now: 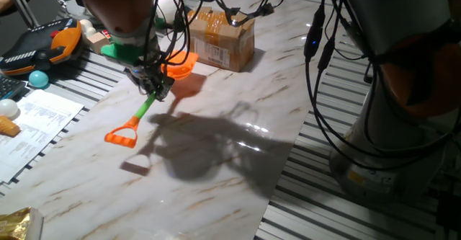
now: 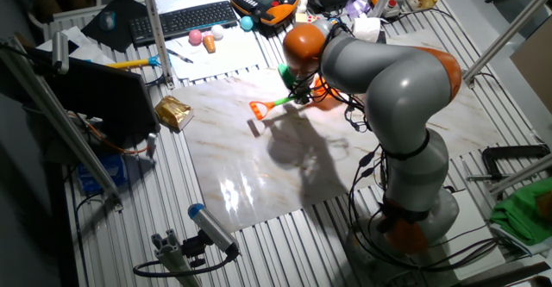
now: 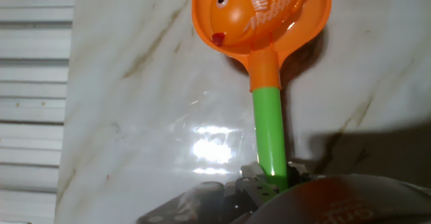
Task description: Use a shovel to scoop up an object
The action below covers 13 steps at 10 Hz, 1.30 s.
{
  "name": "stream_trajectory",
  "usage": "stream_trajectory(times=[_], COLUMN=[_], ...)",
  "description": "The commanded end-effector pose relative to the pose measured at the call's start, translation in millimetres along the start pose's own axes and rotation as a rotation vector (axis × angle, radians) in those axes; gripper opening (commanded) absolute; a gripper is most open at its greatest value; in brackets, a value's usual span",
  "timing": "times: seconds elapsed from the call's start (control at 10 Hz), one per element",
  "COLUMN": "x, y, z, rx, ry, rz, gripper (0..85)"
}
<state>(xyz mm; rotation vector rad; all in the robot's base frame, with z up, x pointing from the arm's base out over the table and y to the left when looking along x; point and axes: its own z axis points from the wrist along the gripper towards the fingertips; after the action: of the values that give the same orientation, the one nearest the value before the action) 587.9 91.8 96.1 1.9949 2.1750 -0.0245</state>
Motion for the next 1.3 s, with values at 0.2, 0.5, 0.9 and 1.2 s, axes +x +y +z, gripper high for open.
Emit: stream_trajectory(times=[0.2,0.5,0.9,1.2], x=[-3.7,-2.9,-0.9,4.0], y=[4.0,7.2,5.6,3.8], z=[11.1,23.5,31.5,34.7], rx=[-0.015,-0.032,-0.044,-0.045], ry=[0.014,0.043,0.054,0.047], rz=[-0.119,-0.176,-0.209,-0.245], gripper=[0.7,0.7,0.7,0.7])
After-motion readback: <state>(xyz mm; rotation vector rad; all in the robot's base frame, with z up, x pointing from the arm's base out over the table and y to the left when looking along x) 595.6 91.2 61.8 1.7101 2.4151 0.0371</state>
